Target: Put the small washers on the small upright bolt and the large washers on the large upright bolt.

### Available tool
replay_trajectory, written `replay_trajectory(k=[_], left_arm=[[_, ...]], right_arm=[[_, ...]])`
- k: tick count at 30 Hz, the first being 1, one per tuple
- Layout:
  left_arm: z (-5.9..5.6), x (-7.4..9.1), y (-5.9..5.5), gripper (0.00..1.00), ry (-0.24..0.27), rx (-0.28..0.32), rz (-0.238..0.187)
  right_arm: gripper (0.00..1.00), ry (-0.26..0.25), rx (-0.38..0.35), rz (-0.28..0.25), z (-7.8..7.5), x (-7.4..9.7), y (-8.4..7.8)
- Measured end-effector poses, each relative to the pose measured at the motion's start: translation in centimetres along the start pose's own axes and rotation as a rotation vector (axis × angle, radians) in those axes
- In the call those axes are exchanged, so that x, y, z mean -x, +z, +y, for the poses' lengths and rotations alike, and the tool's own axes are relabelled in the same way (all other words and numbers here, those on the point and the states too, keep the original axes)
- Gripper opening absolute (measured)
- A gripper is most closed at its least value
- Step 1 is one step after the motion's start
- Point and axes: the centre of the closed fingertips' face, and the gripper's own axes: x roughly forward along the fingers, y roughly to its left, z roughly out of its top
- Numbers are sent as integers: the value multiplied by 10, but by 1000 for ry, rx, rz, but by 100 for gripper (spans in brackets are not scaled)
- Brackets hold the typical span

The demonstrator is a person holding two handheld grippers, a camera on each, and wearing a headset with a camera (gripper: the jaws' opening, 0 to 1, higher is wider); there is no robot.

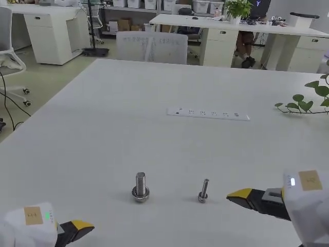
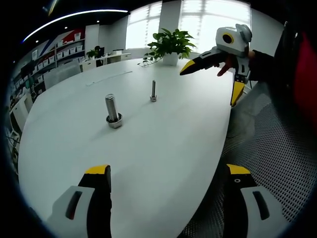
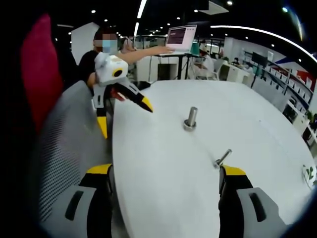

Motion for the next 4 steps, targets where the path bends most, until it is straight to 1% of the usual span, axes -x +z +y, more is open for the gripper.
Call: replay_trajectory(k=[4], left_arm=[[0, 0, 0, 95, -2, -1, 2]], right_arm=[[89, 2, -2, 3, 0, -1, -1]])
